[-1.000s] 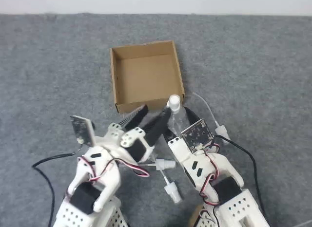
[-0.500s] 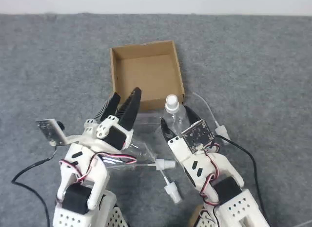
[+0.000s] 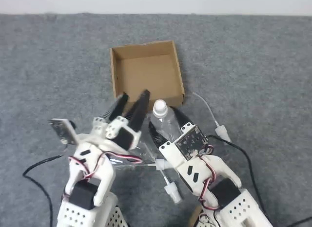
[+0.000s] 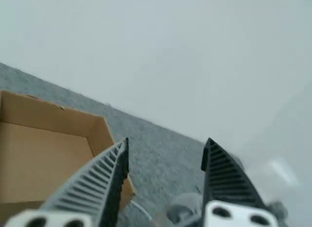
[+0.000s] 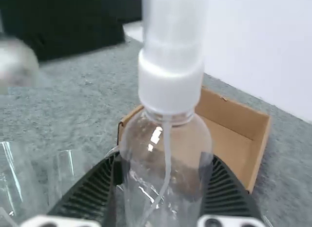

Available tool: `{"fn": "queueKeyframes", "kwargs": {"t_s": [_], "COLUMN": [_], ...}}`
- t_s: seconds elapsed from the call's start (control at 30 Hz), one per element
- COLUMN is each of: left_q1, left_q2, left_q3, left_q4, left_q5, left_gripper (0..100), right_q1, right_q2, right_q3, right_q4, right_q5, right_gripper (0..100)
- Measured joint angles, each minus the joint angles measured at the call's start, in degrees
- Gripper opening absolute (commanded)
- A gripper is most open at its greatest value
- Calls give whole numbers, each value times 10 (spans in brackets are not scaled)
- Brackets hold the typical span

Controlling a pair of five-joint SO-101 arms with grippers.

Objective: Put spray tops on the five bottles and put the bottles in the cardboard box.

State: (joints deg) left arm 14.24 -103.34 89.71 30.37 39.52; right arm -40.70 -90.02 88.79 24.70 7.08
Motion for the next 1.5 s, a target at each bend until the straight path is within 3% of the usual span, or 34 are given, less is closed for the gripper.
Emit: {"fn": "queueKeyframes", "kwargs": {"t_s": [0.23, 0.83, 1.5], "left_q1": [67, 77, -117], "left_q2": [-1, -1, -1], "left_q3": [20, 23, 21], "left_q4": [-5, -7, -29], "left_q5": [-60, -73, -105], "left_gripper": [227, 227, 227], "right_q1": [3, 64, 68], "right_q2": [0, 0, 0], "right_q3": [1, 0, 8], "right_q4": [0, 3, 3], "right_q5": [0, 0, 0], "right_gripper": [104, 104, 104]}}
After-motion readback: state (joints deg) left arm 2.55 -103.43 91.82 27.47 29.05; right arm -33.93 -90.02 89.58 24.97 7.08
